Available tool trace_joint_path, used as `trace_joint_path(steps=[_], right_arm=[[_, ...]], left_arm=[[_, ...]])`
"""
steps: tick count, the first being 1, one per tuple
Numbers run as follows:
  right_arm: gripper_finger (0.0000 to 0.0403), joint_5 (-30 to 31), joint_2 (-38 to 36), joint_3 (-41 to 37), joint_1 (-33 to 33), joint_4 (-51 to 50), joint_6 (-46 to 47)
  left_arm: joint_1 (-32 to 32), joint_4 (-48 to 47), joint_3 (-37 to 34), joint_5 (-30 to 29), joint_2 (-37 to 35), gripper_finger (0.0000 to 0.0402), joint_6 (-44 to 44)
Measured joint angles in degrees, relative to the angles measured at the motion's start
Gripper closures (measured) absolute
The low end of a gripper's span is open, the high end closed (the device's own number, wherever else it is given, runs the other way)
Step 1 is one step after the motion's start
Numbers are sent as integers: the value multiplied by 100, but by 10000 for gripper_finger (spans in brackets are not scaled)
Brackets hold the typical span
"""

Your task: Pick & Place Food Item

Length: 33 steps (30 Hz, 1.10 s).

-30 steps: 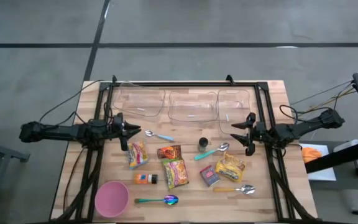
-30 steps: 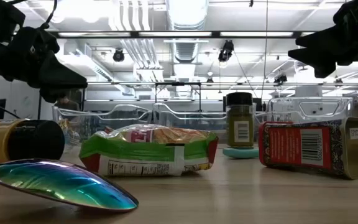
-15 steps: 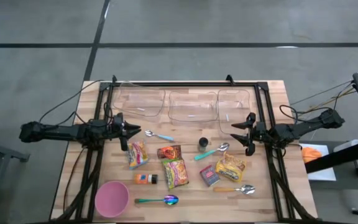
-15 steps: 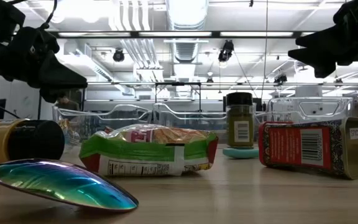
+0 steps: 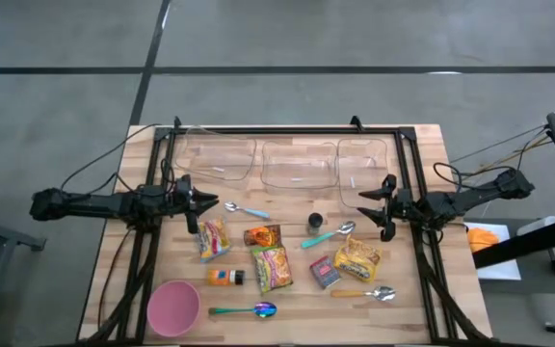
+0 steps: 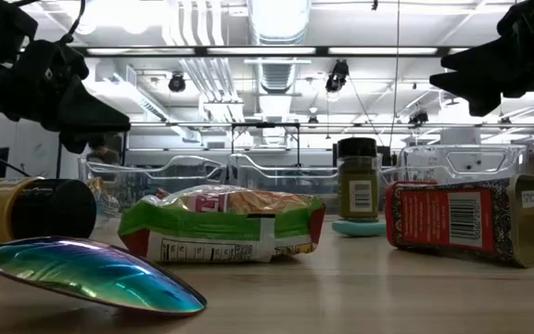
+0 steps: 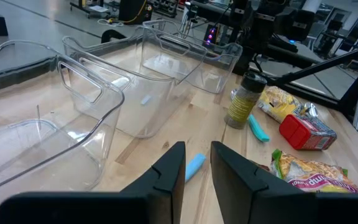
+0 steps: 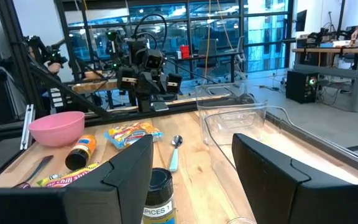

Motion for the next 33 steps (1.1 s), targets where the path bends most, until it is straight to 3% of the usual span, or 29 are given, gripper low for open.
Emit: trace_joint_path(steps=[15,19,26,33], right_arm=[[187,0,-1,0,0,-1,-1],[187,2,-2,0,2,0,-9],[187,1,0,0,0,0,-2],[187,0,0,0,1,0,3]], left_arm=[[-2,-1,0,-9,-1,316,-9],[38,80,-4,-718,12,316,-17],[35,144,-10,-758,11,316,-55],[36,300,-24,-443,13,316,-2435]])
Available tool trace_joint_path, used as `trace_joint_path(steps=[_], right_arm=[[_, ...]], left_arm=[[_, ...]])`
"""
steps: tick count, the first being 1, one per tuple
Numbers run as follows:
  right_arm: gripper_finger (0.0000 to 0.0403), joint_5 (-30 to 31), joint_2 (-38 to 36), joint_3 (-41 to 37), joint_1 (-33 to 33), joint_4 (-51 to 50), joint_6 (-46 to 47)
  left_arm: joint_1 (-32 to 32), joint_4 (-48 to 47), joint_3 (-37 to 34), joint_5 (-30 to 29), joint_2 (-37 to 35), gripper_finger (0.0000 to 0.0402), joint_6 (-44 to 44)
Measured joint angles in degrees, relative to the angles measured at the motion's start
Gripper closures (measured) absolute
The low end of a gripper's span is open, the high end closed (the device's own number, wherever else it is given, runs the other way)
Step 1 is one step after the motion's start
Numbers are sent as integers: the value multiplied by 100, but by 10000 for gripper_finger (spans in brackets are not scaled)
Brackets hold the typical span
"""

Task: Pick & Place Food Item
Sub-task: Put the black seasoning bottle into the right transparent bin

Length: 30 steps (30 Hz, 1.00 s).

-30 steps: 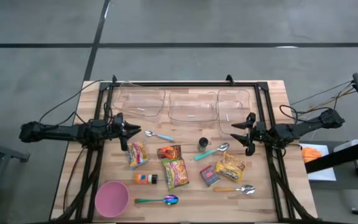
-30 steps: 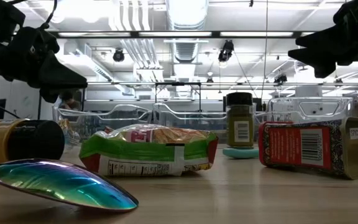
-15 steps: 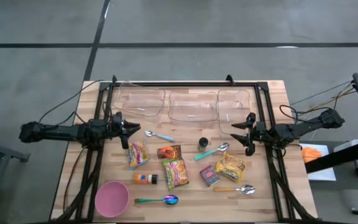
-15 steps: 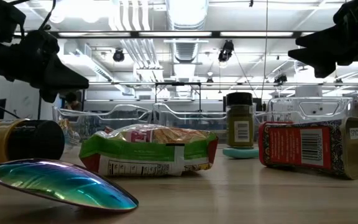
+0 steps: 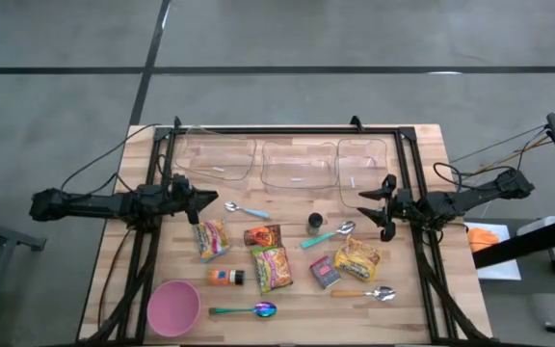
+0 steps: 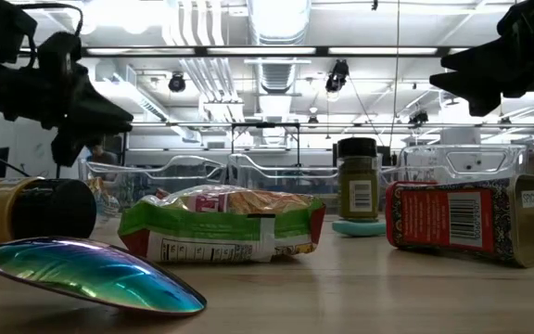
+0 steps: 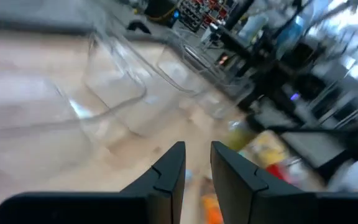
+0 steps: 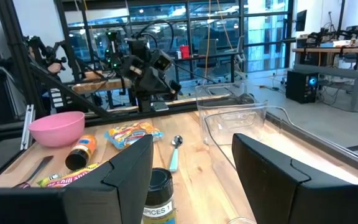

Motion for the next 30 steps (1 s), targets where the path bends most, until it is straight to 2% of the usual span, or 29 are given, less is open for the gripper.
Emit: trace_joint_path(steps=[7,13,19,23,28,30], right_arm=[[187,-1,0,0,0,0,0],[187,1,0,-1,-1,0,-4],[187,-1,0,-1,-1,102,5],[187,-7,2,-1,1,916,462],[187,6,-5,-1,-12,2712,2036],[187,6,-9,-1,-12,3238,2162]], left_arm=[[15,1256,2,95,22,316,-1077],[4,2070,9,230,24,316,-1109],[6,2227,70,233,74,316,-1094],[10,1922,451,276,293,316,-953],[10,473,1595,359,927,316,-487],[10,-161,2164,422,1303,316,-211]])
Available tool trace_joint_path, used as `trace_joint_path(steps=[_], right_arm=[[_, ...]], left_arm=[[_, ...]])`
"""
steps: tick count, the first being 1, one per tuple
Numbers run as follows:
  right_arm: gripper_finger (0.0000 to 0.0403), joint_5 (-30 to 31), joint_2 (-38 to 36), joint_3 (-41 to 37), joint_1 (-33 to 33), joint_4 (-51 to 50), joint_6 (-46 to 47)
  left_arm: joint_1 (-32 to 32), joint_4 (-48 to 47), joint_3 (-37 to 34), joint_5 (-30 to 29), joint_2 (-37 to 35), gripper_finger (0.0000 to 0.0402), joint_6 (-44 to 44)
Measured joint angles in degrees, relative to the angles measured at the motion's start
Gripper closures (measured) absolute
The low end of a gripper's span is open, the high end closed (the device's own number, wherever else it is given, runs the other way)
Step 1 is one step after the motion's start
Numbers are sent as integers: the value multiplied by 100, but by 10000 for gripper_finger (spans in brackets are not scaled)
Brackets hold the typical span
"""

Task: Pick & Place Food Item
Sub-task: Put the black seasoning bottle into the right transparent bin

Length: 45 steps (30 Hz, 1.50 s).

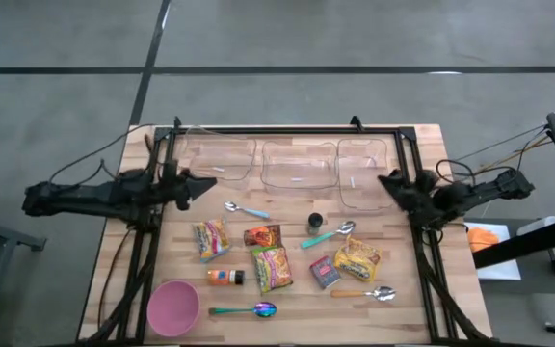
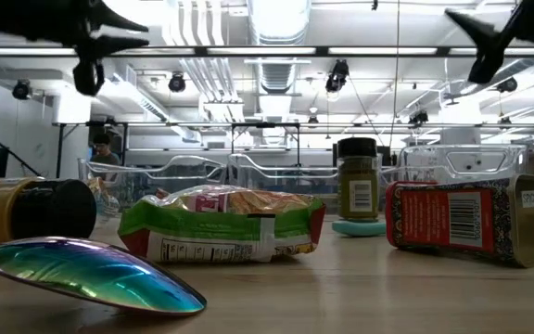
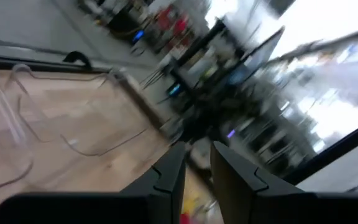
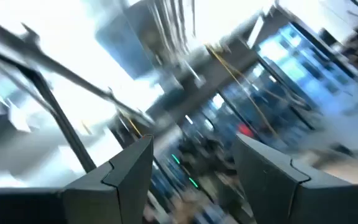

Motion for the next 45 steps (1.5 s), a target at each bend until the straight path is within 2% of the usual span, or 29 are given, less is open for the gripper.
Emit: trace_joint_path(steps=[5,9,17,20,25,28,30,37,40,45], right_arm=[[187,34,15,0,0,311,-57],[187,130,15,0,-7,305,733],[187,-33,160,45,-26,-24,498],[187,-25,281,604,-26,-1625,370],[187,176,980,2478,-26,-5751,791],[187,191,1660,3371,-26,-7207,882],[187,186,2097,3741,-26,-7725,831],[187,139,3255,4270,-26,-7795,859],[186,-263,3662,4308,-26,-7628,817],[170,-930,4362,4295,-24,-6527,284]], left_arm=[[0,-1626,1293,20,919,316,547],[0,-2360,1925,23,1443,316,869],[0,-2616,1981,321,1687,316,1040],[0,-2892,1969,395,1648,316,819],[0,-2974,1969,388,1511,316,655],[0,-2977,1969,386,1429,316,653],[0,-2999,1969,382,1403,316,658],[0,-3021,1898,364,1371,316,701],[0,-3037,1871,366,1381,316,708],[0,-3051,1843,406,1377,316,826]])
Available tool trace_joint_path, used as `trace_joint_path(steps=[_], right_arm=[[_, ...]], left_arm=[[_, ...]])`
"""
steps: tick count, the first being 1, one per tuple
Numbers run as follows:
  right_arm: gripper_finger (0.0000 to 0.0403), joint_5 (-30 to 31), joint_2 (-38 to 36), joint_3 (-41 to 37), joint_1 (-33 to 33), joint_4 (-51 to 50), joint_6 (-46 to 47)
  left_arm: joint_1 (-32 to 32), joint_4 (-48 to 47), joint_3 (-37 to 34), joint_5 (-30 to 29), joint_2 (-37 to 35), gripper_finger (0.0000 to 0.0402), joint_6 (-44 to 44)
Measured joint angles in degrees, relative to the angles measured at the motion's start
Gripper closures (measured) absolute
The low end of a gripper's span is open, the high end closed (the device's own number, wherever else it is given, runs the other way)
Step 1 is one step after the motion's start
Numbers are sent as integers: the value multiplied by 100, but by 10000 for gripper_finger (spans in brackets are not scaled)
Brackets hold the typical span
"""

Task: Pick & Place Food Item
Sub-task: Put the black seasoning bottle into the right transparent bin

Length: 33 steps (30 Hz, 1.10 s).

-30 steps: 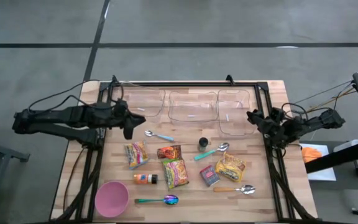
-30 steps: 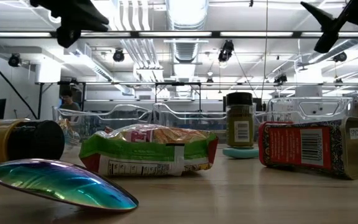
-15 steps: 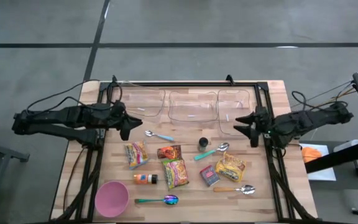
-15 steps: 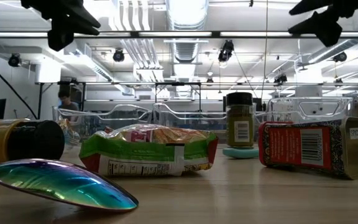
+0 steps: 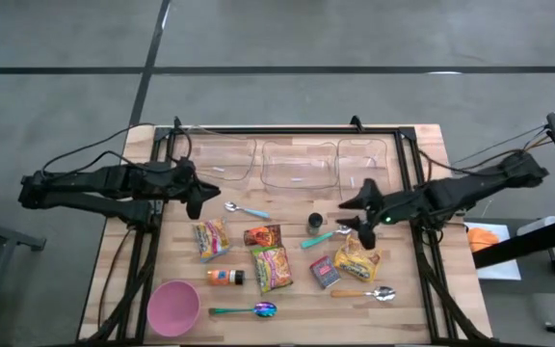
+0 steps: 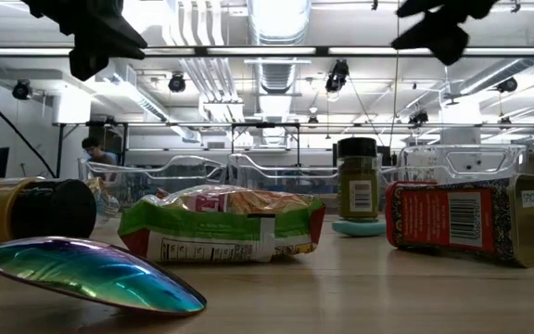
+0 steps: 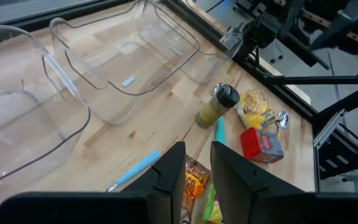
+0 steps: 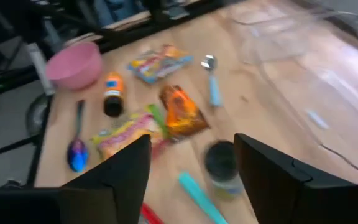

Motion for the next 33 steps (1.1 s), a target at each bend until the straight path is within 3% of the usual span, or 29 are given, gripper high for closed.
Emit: trace_joint_path(steps=[8,16,25,33], right_arm=[[104,-38,1207,243,-2,297,-196],[55,228,2231,857,-61,-308,-415],[48,473,3081,1617,-196,-1317,-189],[48,380,3111,1355,-296,-1427,309]], left_arm=[[-1,-81,-51,90,4,316,123],[-4,-79,-51,262,2,316,334],[-4,-76,-51,263,4,316,352],[-4,-74,-51,280,4,316,367]])
